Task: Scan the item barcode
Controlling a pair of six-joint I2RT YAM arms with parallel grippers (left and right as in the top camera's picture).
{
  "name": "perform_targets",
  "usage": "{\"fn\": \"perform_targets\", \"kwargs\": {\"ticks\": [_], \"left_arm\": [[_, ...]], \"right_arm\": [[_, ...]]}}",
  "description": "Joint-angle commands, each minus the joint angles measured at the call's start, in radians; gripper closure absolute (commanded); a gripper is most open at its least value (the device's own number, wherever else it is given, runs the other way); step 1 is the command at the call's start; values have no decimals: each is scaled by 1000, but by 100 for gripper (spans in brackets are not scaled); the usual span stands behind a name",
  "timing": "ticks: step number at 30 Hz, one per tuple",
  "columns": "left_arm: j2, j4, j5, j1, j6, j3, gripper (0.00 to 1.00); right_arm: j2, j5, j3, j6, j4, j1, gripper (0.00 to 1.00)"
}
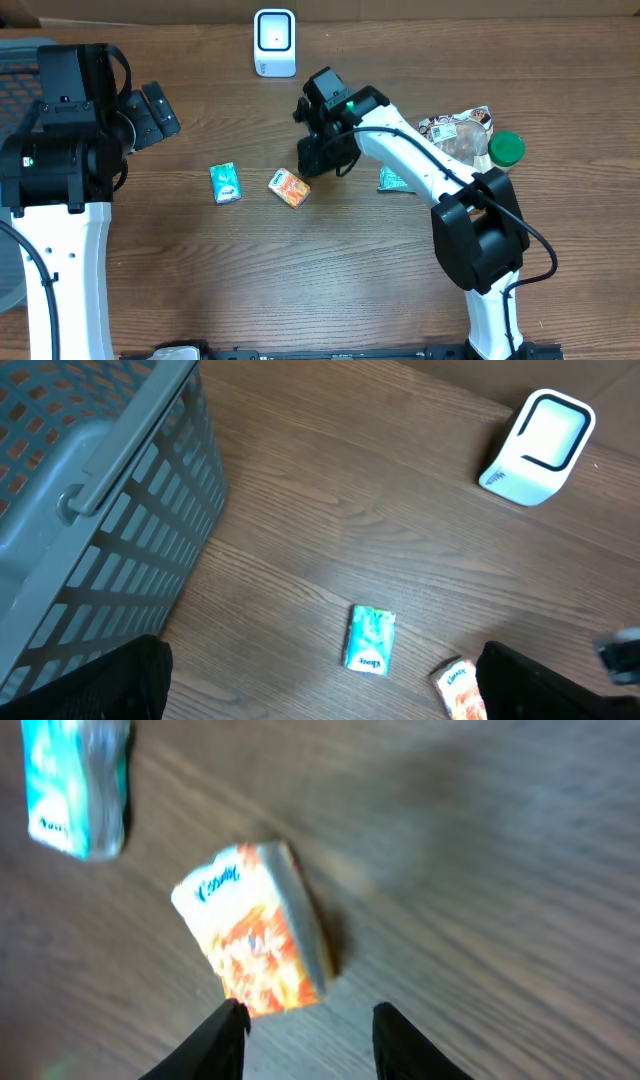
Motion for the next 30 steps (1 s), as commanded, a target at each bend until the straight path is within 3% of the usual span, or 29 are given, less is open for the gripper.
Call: {"fn": "perform_targets", "kwargs": {"ticks": [1,10,22,25,30], "left_arm": [[-9,4,-11,4,22,8,0],[-9,4,-11,4,22,8,0],[-9,4,-11,4,22,8,0],[-9,4,-11,4,22,8,0],[-9,4,-11,4,22,8,0]], "right_arm": [[24,-87,-43,-48,18,17,62],[106,-109,-54,-29,68,28,62],[131,-130,-53,117,101,27,96],[112,-260,-50,130,107,17,96],[-15,-768,-50,119,172,-82,96]]}}
